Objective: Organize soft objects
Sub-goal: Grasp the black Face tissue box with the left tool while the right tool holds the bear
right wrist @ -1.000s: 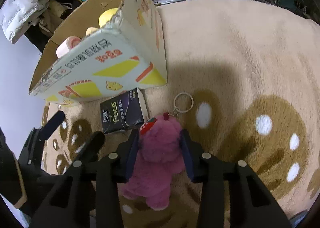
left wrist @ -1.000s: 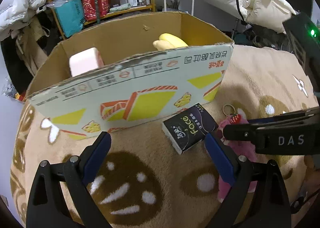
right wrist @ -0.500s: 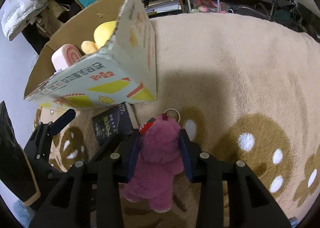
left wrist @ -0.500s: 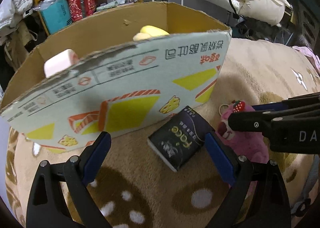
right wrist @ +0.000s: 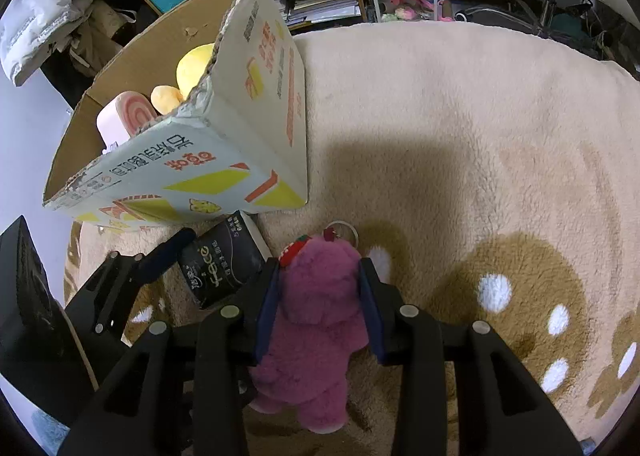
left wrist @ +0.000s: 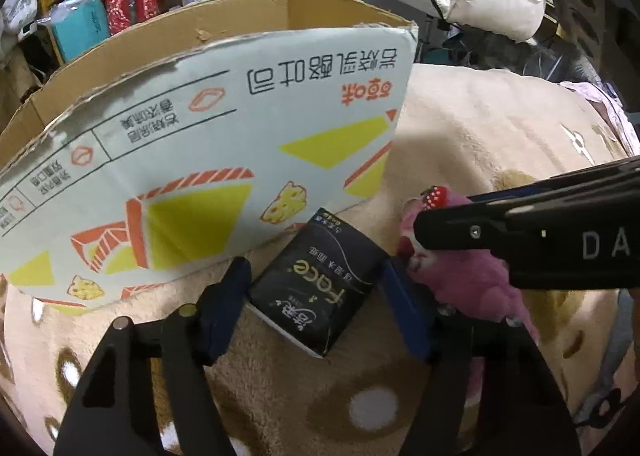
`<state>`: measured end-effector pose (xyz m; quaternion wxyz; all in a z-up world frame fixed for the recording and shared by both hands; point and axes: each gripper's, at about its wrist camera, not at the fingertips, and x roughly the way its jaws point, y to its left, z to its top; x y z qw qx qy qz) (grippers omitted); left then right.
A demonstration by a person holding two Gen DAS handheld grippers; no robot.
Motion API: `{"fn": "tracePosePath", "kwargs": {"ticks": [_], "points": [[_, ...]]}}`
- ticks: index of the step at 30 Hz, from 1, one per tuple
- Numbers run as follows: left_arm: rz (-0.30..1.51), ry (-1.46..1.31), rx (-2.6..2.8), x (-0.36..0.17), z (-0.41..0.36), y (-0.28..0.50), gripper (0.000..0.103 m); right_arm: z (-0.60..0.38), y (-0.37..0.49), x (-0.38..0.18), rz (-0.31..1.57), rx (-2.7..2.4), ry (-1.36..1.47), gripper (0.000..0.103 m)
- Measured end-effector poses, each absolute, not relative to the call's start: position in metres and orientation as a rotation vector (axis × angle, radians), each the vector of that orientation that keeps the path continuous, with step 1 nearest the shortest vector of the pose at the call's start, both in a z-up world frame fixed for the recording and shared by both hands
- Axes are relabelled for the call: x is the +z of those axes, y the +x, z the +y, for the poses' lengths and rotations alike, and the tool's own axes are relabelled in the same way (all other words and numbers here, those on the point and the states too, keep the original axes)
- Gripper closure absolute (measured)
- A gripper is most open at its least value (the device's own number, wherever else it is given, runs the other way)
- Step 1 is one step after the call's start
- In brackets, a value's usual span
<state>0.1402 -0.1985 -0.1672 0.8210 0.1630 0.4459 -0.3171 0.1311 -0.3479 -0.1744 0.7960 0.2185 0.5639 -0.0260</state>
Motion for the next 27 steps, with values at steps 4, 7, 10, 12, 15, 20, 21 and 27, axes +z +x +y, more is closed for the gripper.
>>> {"fn": "tracePosePath", "kwargs": {"ticks": [4,7,10,12,15,20,21,27], "points": [[0.952,0.357,-0.665,-0.167,-0.199,0.139,0.037,-0.345,0.13,-0.174,1.209,-0.055,0.454,0.063],[0.958,0.363,-0.631,-0.165,-0.196,0.138,0.038,-0.343,0.129,-0.173,1.203,-0.055,0.451,0.063],[0.961,0.364,-0.596,-0.162,-0.19,0.138,0.039,-0.34,0.126,-0.171,1.19,-0.053,0.442,0.063],[0.967,0.353,-0.565,-0.159,-0.184,0.138,0.039,-0.338,0.124,-0.169,1.181,-0.048,0.428,0.063],[0.97,0.335,-0.524,-0.155,-0.176,0.138,0.039,-0.332,0.122,-0.164,1.155,-0.038,0.388,0.063],[0.941,0.302,-0.457,-0.141,-0.157,0.131,0.04,-0.323,0.118,-0.149,1.078,0.011,0.376,0.064],[0.93,0.302,-0.442,-0.138,-0.155,0.13,0.04,-0.321,0.118,-0.148,1.065,0.015,0.372,0.064],[0.871,0.304,-0.377,-0.118,-0.136,0.118,0.04,-0.307,0.109,-0.127,0.98,0.04,0.318,0.064]]}}
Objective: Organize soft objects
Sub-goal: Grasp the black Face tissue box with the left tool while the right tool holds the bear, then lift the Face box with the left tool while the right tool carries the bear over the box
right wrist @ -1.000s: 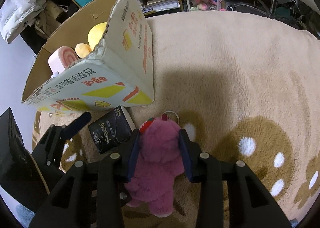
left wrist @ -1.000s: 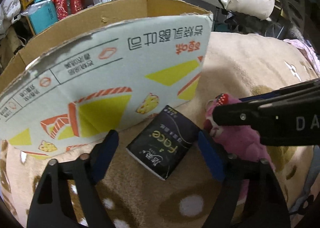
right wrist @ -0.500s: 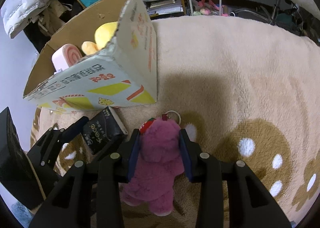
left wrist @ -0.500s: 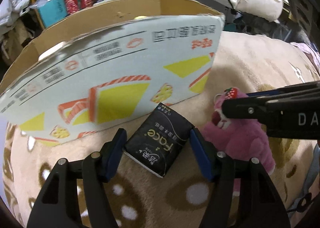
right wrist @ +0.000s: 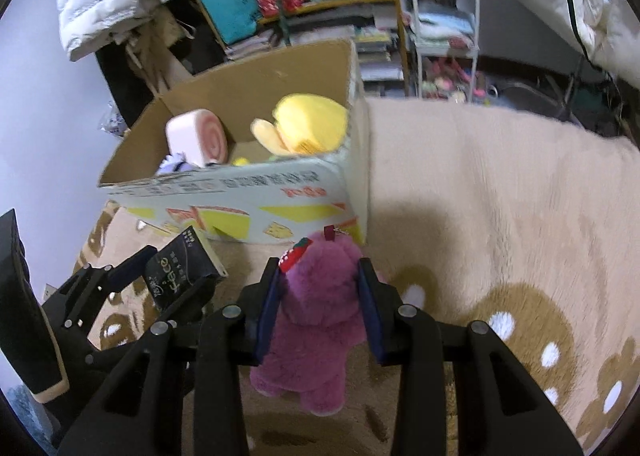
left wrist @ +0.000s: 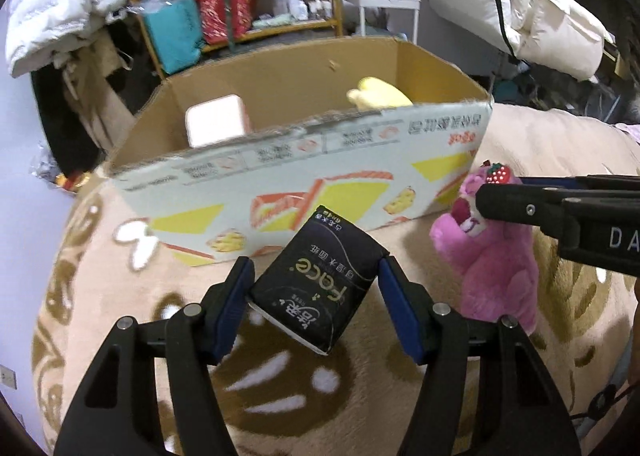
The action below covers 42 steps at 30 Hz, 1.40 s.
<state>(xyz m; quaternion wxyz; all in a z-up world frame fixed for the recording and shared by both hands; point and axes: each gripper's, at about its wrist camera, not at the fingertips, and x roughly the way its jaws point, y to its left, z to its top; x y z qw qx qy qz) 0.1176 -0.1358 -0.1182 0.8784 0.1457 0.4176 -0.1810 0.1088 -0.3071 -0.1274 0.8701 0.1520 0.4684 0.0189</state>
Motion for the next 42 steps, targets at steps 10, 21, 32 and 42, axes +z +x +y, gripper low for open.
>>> {"fn": "tracePosePath", "kwargs": {"ticks": [10,21,32,42], "points": [[0.73,0.257,-0.255,-0.07,-0.102,0.093,0.04,-0.286,0.081,-0.088,0.836,0.046,0.207,0.064],[0.49,0.245,-0.14,-0.005,-0.088,0.075,0.04,-0.271,0.068,-0.046,0.608,-0.032,0.093,0.064],[0.342,0.248,-0.093,0.04,-0.085,0.096,0.04,-0.259,0.094,-0.013,0.466,-0.043,0.03,0.064],[0.31,0.253,-0.087,0.041,-0.089,0.129,0.04,-0.256,0.122,0.001,0.396,-0.03,-0.005,0.064]]}}
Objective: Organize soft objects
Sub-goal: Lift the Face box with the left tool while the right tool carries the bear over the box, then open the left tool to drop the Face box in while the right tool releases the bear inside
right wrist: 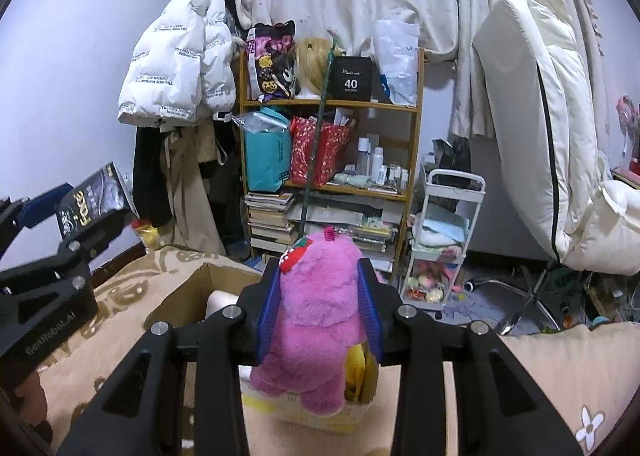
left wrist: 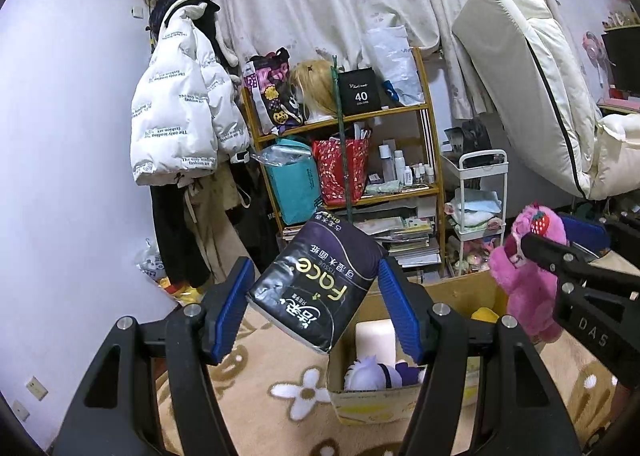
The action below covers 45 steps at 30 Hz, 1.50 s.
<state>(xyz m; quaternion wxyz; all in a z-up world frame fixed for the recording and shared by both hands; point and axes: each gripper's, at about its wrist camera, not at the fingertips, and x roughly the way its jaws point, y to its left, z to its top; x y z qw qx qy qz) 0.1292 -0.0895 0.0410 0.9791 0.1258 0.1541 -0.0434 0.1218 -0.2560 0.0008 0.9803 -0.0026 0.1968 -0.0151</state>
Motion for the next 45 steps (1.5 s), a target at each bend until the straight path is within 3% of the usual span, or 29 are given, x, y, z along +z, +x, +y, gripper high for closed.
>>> {"fn": "tracePosePath", "kwargs": {"ticks": [20,45], "points": [[0.44,0.201,-0.167,-0.02,-0.095,0.174,0.04,-0.272,0.158,-0.04,0.44,-0.027,0.044,0.064],[0.573,0.205,-0.221,-0.056,-0.102,0.191,0.039,-0.27,0.17,-0.071,0.52,0.025,0.031,0.063]]}}
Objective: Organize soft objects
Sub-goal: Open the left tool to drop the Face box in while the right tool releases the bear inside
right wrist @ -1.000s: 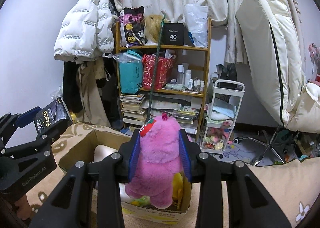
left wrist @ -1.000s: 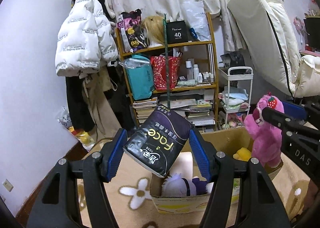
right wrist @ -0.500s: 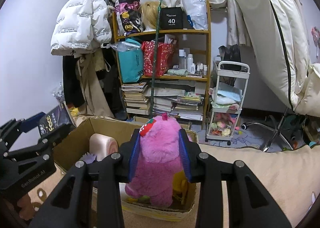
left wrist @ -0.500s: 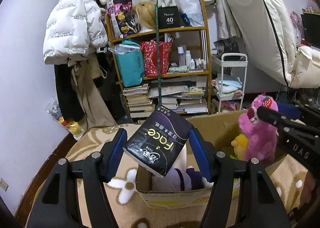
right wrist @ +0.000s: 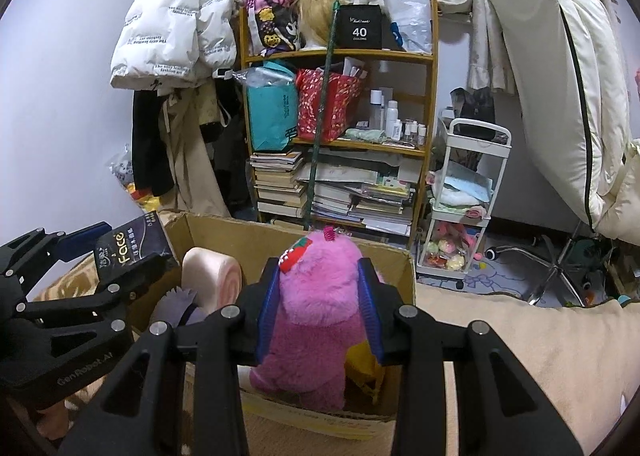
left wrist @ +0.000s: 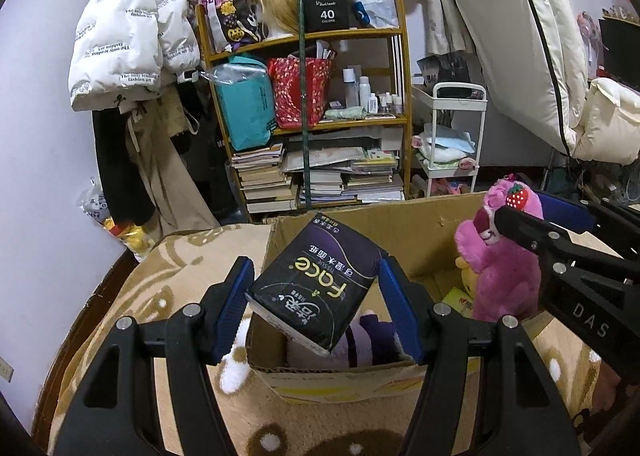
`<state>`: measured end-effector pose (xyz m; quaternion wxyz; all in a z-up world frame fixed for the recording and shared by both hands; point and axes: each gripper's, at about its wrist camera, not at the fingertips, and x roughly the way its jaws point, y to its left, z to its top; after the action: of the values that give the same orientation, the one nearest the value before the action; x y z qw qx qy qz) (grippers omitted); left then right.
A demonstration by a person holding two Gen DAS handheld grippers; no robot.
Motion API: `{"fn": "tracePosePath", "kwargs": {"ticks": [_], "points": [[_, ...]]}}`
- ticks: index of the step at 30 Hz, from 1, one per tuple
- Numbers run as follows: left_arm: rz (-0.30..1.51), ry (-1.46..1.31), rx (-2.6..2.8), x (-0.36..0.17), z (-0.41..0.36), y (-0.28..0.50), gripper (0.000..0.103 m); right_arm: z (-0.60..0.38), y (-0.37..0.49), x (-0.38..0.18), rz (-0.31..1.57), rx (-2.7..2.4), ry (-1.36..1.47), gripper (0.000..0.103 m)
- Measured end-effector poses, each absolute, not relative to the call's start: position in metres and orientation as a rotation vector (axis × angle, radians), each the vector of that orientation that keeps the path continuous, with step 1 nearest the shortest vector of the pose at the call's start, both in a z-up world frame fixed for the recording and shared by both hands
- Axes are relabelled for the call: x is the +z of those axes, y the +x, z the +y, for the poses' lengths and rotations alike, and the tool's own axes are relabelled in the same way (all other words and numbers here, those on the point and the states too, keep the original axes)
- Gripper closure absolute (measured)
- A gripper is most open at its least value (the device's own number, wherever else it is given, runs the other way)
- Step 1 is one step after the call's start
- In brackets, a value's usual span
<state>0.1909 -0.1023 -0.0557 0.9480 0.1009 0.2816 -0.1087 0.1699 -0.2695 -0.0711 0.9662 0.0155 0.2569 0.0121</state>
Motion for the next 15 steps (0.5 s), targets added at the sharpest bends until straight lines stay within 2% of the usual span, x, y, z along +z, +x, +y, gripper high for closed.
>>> {"fn": "tracePosePath", "kwargs": {"ticks": [15], "points": [[0.634,0.195,-0.23,-0.065,-0.1033,0.1972,0.038,-0.2736,0.1734,-0.0793,0.569,0.048,0.066,0.06]]}}
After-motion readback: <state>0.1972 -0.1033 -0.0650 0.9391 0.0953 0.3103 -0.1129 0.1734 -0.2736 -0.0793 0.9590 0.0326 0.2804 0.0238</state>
